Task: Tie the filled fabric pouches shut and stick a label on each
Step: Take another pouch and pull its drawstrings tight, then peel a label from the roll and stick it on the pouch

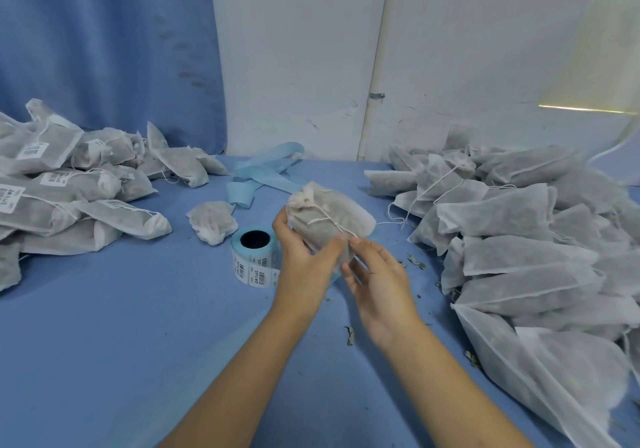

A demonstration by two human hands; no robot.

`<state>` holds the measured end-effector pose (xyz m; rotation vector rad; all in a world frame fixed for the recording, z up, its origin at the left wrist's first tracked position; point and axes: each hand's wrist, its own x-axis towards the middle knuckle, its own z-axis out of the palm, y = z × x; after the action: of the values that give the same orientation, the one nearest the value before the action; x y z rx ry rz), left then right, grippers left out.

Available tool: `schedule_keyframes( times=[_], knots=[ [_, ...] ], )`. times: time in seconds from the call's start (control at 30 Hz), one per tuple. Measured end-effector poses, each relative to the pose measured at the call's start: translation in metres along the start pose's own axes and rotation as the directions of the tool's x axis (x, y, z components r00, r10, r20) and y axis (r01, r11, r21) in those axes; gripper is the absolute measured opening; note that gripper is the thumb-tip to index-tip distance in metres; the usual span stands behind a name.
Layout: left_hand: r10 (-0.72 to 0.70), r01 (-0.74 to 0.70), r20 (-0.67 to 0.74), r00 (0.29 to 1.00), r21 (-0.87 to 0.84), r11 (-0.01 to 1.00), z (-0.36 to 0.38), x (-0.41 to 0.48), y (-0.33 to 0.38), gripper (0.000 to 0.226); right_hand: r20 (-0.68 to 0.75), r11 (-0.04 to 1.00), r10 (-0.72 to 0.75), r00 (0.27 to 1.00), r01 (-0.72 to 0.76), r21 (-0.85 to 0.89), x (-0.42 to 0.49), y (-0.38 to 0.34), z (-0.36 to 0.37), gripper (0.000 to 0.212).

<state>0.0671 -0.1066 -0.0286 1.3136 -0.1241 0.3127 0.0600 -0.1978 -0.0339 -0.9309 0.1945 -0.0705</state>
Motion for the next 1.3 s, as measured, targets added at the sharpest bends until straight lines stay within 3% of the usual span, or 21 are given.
schedule_keyframes(
  times=[0.23,0.37,0.5,0.57,0.63,0.7,0.83,0.93,1.0,1.13,1.23,1.3],
  knots=[
    [0.008,-0.005,-0.148,0.989,0.020,1.000,-0.003,0.004,0.001,0.057,0.042,1.000,-0.003,0.999,0.003,-0.010,-0.002,0.008,0.002,0.011],
    [-0.125,0.112,-0.206,0.970,-0.074,0.991,-0.007,0.011,-0.002,0.056,0.100,1.000,-0.010,0.995,0.010,-0.001,-0.004,0.010,0.003,0.007],
    [-0.191,0.152,-0.212,0.958,-0.189,0.970,-0.013,0.016,-0.001,0.023,0.084,0.973,-0.110,0.990,0.125,-0.196,-0.002,0.015,0.000,0.012],
    [-0.166,0.129,-0.235,0.958,-0.166,0.978,-0.015,0.018,-0.001,0.022,0.056,0.826,-0.246,0.968,0.239,-0.510,0.001,0.020,-0.009,0.019],
    [-0.148,0.114,-0.236,0.960,-0.151,0.982,-0.018,0.019,0.001,0.021,0.210,0.524,-0.344,0.915,0.372,-0.766,0.003,0.024,-0.018,0.027],
    [-0.148,0.123,-0.219,0.964,-0.124,0.985,-0.019,0.019,0.003,0.021,0.380,0.270,-0.333,0.863,0.473,-0.839,0.004,0.029,-0.023,0.037],
    [-0.166,0.143,-0.159,0.973,-0.145,0.979,-0.022,0.019,0.007,0.019,0.501,0.076,-0.261,0.825,0.535,-0.841,0.009,0.035,-0.024,0.029],
    [-0.209,0.187,-0.098,0.973,-0.199,0.962,-0.021,0.017,0.009,0.018,0.468,0.125,-0.277,0.839,0.514,-0.848,0.012,0.034,-0.025,0.014],
    [-0.245,0.230,-0.093,0.965,-0.151,0.962,-0.022,0.017,0.010,0.018,0.433,0.165,-0.305,0.848,0.495,-0.853,0.013,0.032,-0.025,0.026],
    [-0.184,0.186,-0.033,0.982,0.245,0.951,-0.023,0.010,0.006,0.009,0.370,0.173,-0.342,0.864,0.445,-0.878,0.016,0.028,-0.028,0.028],
    [-0.083,0.043,0.053,0.995,0.516,0.855,-0.027,0.004,-0.006,0.028,0.332,0.216,-0.378,0.864,0.431,-0.876,0.019,0.024,-0.032,0.025],
    [-0.014,-0.038,0.081,0.997,0.613,0.789,-0.032,0.004,-0.014,0.020,0.327,0.246,-0.389,0.862,0.439,-0.864,0.020,0.023,-0.032,0.022]
  ],
)
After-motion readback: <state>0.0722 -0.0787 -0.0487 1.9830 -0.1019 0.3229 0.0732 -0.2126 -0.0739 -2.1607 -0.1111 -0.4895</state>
